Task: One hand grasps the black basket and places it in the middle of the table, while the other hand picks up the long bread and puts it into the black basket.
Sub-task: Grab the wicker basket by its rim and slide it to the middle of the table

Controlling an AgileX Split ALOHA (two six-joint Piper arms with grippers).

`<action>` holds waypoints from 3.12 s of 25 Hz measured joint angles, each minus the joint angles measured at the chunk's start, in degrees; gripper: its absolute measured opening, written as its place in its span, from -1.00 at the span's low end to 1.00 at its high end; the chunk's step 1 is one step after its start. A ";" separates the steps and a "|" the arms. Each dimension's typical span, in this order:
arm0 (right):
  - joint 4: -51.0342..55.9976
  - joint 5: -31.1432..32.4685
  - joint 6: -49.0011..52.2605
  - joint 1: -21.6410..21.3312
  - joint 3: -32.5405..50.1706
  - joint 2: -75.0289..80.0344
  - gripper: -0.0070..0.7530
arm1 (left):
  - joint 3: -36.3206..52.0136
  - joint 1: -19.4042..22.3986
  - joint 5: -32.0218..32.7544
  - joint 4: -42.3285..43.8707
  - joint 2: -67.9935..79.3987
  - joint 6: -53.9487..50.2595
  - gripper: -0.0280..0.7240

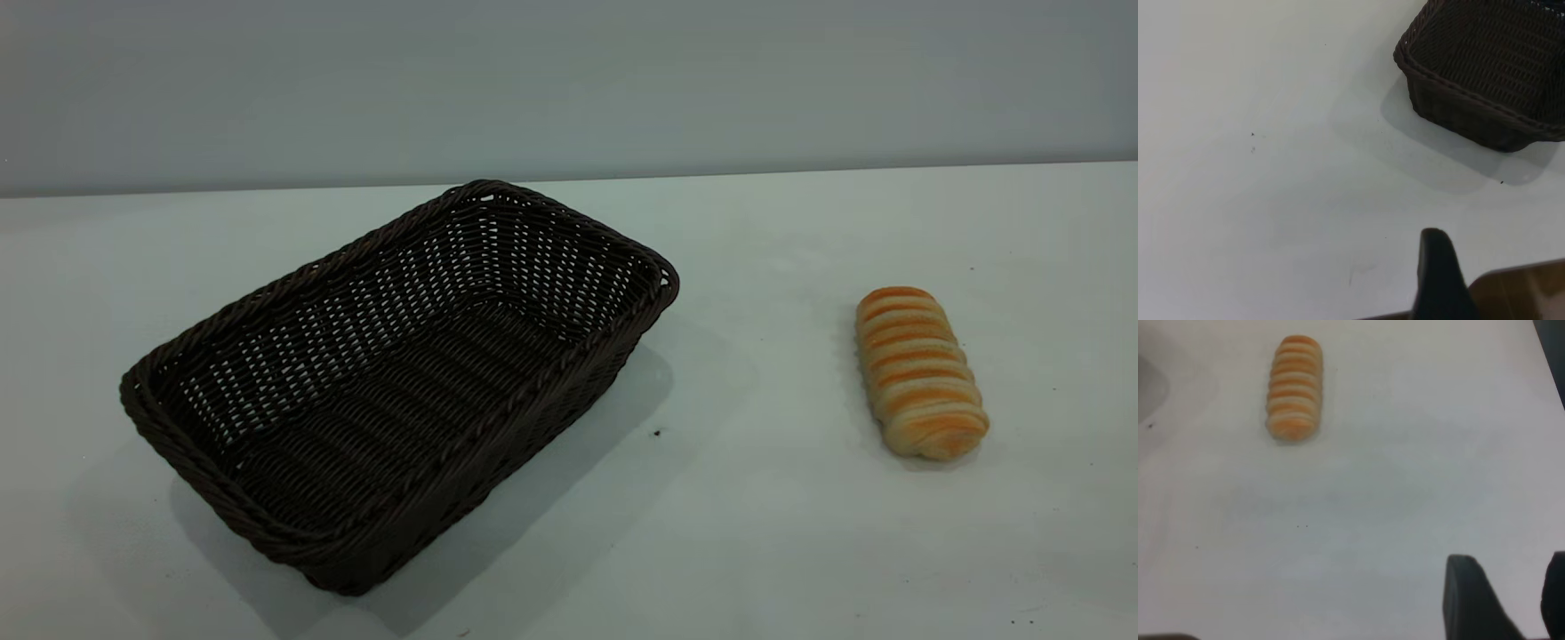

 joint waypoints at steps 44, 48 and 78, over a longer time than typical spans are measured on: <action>0.05 0.00 -0.05 1.24 0.00 0.00 -0.34 | 0.00 0.00 0.00 0.00 0.00 -0.18 0.47; 0.50 0.00 -0.05 1.24 0.00 0.00 -0.34 | 0.00 0.00 0.00 0.00 0.00 -0.88 0.47; 13.59 -25.87 -9.46 3.62 0.42 18.78 -0.32 | -6.04 0.00 -29.13 -14.66 40.60 -25.13 0.38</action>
